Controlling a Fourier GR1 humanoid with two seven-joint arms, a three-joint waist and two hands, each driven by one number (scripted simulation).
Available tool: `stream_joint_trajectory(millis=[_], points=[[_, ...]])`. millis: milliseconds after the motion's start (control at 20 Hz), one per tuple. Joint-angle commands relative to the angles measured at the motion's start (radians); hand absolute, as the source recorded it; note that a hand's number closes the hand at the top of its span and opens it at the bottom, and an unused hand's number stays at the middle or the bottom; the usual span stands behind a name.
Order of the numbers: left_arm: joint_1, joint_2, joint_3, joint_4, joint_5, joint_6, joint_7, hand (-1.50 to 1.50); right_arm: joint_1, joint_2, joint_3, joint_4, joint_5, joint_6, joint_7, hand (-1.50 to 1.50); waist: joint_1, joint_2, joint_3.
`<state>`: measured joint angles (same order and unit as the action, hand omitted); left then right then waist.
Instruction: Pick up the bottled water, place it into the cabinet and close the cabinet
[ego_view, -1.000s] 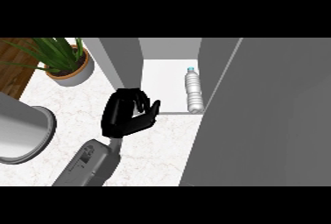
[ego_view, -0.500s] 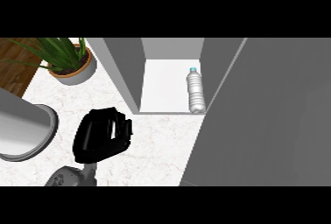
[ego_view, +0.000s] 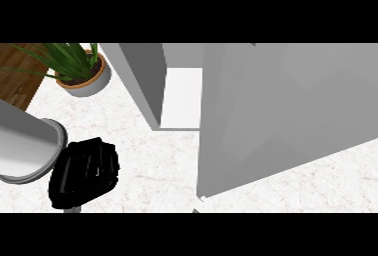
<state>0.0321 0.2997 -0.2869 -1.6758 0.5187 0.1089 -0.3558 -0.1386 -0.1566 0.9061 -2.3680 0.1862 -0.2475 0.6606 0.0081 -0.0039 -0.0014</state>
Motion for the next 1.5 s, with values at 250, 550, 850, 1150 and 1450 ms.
stream_joint_trajectory(millis=[250, 550, 850, 1150, 1450], points=[[0.155, 0.063, 0.08, -0.014, 0.031, -0.116, -0.095, 1.5, -0.246, 0.147, 0.073, 0.17, 0.08, -0.018, -0.004, 1.5, 0.02, 0.001, -0.002], [0.134, 0.104, 0.136, -0.043, 0.091, -0.142, -0.034, 1.5, -0.382, 0.145, 0.012, 0.256, 0.095, -0.157, 0.056, 1.5, 0.033, 0.002, -0.004], [0.133, 0.159, 0.198, -0.015, 0.146, -0.236, -0.039, 1.5, -0.472, 0.147, -0.186, 0.386, -0.033, -0.186, 0.02, 1.5, 0.043, 0.016, -0.002], [0.164, 0.171, 0.228, -0.009, 0.144, -0.278, -0.059, 1.5, -0.659, 0.154, -0.397, 0.685, -0.314, -0.152, -0.094, 1.5, 0.041, 0.018, 0.001], [0.233, 0.186, 0.274, 0.009, 0.169, -0.353, -0.083, 1.5, -0.719, 0.127, -0.608, 0.945, -0.482, 0.097, -0.243, 1.5, 0.023, 0.014, 0.001]])
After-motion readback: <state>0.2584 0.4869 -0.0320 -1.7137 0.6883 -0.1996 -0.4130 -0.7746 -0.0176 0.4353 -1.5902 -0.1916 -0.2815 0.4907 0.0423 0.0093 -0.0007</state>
